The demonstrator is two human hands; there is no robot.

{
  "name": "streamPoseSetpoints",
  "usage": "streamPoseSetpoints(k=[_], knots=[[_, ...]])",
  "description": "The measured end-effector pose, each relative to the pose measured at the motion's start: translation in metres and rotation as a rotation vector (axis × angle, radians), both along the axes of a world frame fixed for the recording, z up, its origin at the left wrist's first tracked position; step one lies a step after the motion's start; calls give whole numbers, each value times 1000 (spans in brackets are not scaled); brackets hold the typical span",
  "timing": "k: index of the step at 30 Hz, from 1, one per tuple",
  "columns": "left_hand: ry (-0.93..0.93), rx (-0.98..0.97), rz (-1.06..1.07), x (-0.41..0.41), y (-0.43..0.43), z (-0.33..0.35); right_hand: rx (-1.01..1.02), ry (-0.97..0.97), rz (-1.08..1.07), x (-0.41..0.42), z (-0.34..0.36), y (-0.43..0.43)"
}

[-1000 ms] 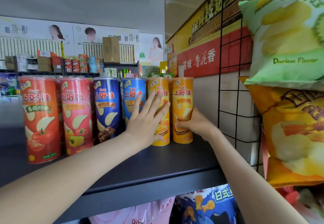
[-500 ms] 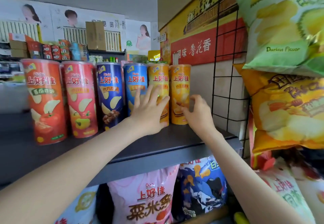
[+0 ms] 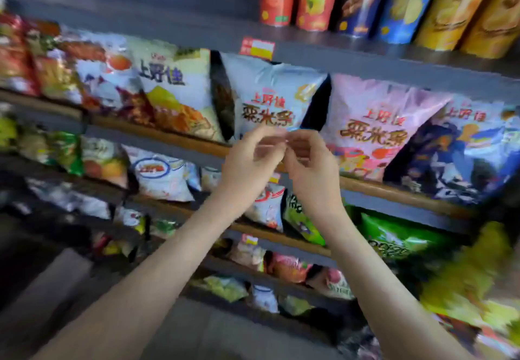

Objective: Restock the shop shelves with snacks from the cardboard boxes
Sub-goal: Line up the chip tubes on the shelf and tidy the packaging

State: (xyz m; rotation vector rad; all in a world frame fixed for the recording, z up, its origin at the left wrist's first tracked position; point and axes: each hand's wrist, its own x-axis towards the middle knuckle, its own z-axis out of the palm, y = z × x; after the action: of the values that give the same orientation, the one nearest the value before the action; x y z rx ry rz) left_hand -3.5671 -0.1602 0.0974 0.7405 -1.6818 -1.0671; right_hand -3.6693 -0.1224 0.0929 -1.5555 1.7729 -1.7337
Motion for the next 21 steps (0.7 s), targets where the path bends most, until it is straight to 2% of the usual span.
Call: streamPoseSetpoints(k=[6, 9, 12, 13, 16, 19, 21], knots=[[-77, 475, 343, 146, 2, -132, 475, -62, 284, 140, -113, -24], [-70, 654, 489, 224, 5, -177, 624, -84, 392, 209, -151, -40], [31, 790, 608, 311, 4, -198, 732, -93, 500, 284, -174, -65], [45, 823, 646, 344, 1, -206, 762, -93, 531, 312, -181, -76], [-147, 817, 829, 449, -8, -241, 814, -91, 603, 399, -193, -108], [-146, 885, 908, 547, -21, -268, 868, -107, 676, 488, -200, -143], [-149, 888, 971, 597, -30, -251, 880, -114, 720, 544, -202, -164]])
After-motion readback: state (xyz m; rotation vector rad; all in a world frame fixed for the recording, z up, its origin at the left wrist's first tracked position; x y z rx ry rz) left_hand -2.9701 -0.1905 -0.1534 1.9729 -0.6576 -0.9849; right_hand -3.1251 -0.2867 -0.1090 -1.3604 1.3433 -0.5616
